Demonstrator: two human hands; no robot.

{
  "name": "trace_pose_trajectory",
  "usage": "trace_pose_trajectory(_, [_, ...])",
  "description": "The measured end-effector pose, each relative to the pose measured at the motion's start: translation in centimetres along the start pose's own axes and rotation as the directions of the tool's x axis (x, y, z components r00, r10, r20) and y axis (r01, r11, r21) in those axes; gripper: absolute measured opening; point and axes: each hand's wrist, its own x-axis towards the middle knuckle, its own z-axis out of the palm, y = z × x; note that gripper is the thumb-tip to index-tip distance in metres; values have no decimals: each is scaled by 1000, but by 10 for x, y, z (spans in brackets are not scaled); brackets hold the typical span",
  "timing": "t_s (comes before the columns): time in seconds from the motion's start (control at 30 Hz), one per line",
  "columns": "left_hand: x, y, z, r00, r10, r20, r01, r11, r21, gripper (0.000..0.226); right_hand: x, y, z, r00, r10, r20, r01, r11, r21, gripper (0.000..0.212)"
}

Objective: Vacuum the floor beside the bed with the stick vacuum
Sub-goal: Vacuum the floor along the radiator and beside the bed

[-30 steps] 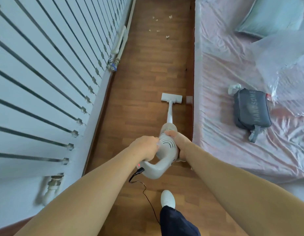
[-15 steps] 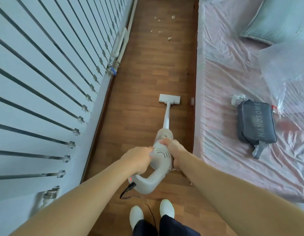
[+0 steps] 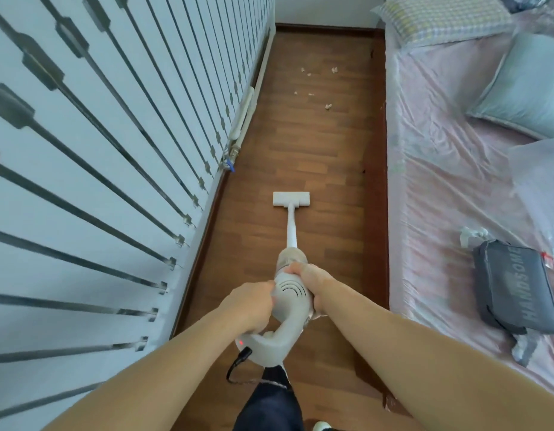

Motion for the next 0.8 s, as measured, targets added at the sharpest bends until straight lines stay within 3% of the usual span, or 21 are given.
trace_pose_trajectory(0.23, [48,-65,-71,999,-25,-26,25,1000,0,42,33,-79,61,1000,0,21,0,1000,-1,39])
trace_pose_trajectory(0.37, [72,-82,-102,999,-20,-29,20,1000,0,42,51,-110,79,1000,0,28,-1,999,47,48])
trace_pose_trajectory(0.8, [140,-35,-175,999,49,15,-49,999,3,47,89,-191,33,999,-2,-44,8,990,138,44])
